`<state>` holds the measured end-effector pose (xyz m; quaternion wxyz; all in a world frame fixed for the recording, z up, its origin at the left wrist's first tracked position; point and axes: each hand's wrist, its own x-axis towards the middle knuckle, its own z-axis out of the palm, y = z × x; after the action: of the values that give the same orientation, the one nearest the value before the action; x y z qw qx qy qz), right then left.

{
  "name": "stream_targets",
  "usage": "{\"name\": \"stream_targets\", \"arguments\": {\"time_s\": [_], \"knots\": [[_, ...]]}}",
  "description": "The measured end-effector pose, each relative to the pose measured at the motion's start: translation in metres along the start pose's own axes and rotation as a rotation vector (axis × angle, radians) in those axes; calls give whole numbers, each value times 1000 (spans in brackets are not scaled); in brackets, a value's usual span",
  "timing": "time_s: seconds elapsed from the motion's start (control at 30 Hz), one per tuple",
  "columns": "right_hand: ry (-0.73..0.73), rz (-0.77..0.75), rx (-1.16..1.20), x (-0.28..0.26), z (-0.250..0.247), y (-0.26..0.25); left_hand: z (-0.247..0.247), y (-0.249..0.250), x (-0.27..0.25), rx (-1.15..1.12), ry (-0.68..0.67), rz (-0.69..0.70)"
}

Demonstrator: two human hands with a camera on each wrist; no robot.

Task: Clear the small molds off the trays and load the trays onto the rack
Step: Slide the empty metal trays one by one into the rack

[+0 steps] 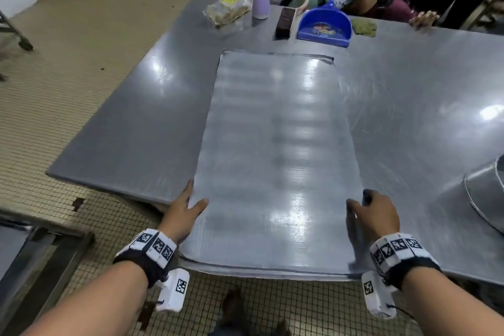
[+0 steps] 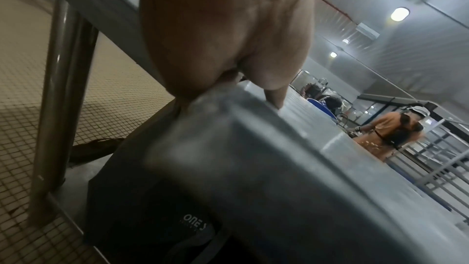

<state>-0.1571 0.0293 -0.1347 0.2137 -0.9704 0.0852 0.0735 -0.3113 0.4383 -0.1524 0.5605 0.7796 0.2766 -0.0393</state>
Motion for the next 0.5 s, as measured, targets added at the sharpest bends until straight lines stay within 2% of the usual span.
{"name": "stream_targets", "arguments": {"time_s": [0.27, 0.5], "knots": [[-45, -5, 4, -7, -3, 3, -2, -9, -7, -50, -16, 21], [-105, 17, 72, -40, -5, 28, 1, -25, -46, -81, 8, -8]]}}
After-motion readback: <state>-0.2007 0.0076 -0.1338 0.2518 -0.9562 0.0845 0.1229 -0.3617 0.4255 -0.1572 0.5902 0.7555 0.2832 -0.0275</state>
